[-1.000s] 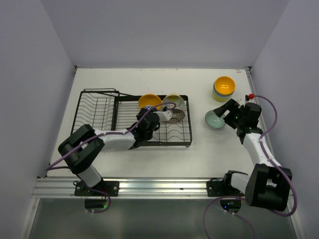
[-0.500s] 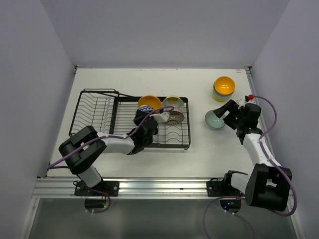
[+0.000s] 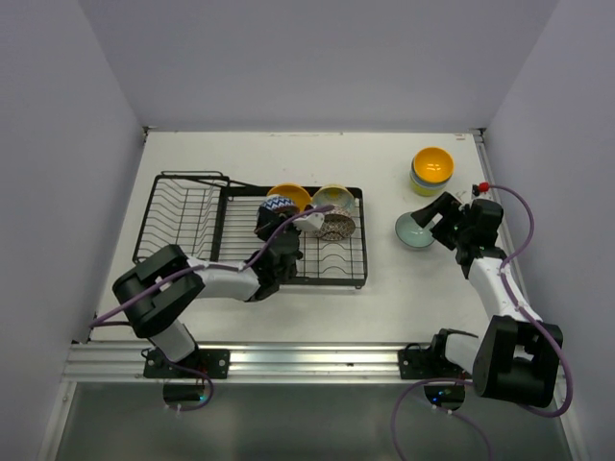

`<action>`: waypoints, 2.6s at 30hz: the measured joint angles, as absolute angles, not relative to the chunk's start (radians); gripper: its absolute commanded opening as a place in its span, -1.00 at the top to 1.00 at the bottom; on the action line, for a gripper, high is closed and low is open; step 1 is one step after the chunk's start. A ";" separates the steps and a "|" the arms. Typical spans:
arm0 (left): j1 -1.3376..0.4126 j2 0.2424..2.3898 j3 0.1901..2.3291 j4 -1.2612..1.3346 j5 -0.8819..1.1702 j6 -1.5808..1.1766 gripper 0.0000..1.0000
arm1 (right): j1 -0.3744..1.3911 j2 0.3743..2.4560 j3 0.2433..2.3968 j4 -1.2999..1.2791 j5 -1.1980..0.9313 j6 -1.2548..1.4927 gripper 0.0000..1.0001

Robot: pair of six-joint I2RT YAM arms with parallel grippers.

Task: Unload the bowls from the dish rack

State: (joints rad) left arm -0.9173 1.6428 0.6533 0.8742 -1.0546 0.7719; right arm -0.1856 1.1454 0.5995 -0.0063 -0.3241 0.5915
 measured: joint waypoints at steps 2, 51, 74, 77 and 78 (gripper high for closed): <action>-0.924 1.632 0.658 0.844 -1.056 0.755 1.00 | -0.186 1.145 0.599 -0.006 -0.324 0.591 -0.66; -0.630 1.227 1.015 -0.333 -0.020 -0.215 1.00 | 0.863 1.258 0.978 -0.113 0.307 0.320 -0.37; -0.631 1.157 0.996 -0.254 0.138 -0.196 -0.66 | 0.826 1.290 0.987 -0.234 0.502 0.419 1.00; -0.631 1.122 0.980 -0.244 0.105 -0.188 -0.69 | 0.723 1.286 0.984 -0.260 0.468 0.447 1.00; -0.631 1.111 0.974 -0.240 0.090 -0.186 -0.69 | 0.684 1.280 0.978 -0.261 0.452 0.455 1.00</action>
